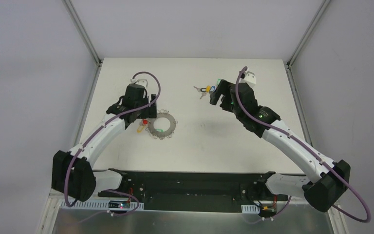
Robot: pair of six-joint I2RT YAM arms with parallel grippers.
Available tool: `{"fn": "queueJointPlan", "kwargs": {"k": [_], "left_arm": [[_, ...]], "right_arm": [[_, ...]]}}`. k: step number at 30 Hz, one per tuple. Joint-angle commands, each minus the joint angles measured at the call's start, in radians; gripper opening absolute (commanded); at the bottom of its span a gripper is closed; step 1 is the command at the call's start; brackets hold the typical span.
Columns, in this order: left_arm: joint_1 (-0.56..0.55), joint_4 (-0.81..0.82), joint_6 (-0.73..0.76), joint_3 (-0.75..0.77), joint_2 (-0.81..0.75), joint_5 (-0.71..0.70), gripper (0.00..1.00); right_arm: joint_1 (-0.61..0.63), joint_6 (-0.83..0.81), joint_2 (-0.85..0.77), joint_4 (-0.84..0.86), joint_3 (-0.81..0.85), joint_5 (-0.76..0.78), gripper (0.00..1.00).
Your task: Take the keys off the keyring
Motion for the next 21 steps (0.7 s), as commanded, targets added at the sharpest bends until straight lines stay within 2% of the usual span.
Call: {"fn": "queueJointPlan", "kwargs": {"k": [1, 5, 8, 11, 14, 17, 19, 21], "left_arm": [[0.02, -0.004, -0.089, 0.092, 0.14, 0.017, 0.73], [0.043, -0.004, -0.092, 0.183, 0.299, 0.045, 0.49], [0.051, -0.008, -0.08, 0.223, 0.391, 0.032, 0.42], [0.072, -0.006, -0.104, 0.227, 0.432, 0.054, 0.42], [0.098, 0.0, -0.115, 0.239, 0.465, 0.093, 0.48], [0.139, 0.0, -0.162, 0.242, 0.476, 0.167, 0.49], [0.154, 0.002, -0.175, 0.242, 0.459, 0.183, 0.51], [0.157, 0.004, -0.178, 0.241, 0.439, 0.19, 0.51]], "right_arm": [[0.064, 0.03, 0.032, 0.181, -0.01, 0.015, 0.99], [0.108, 0.03, 0.074, 0.215, -0.008, 0.031, 0.99], [0.128, 0.017, 0.095, 0.199, 0.014, 0.037, 0.99], [0.137, 0.012, 0.092, 0.192, 0.016, 0.049, 0.99], [0.138, 0.004, 0.087, 0.208, 0.003, 0.054, 0.99], [0.139, -0.017, 0.1, 0.228, 0.0, 0.005, 0.99], [0.14, -0.013, 0.134, 0.233, 0.011, -0.01, 0.99], [0.142, 0.0, 0.203, 0.217, 0.039, -0.026, 0.94]]}}
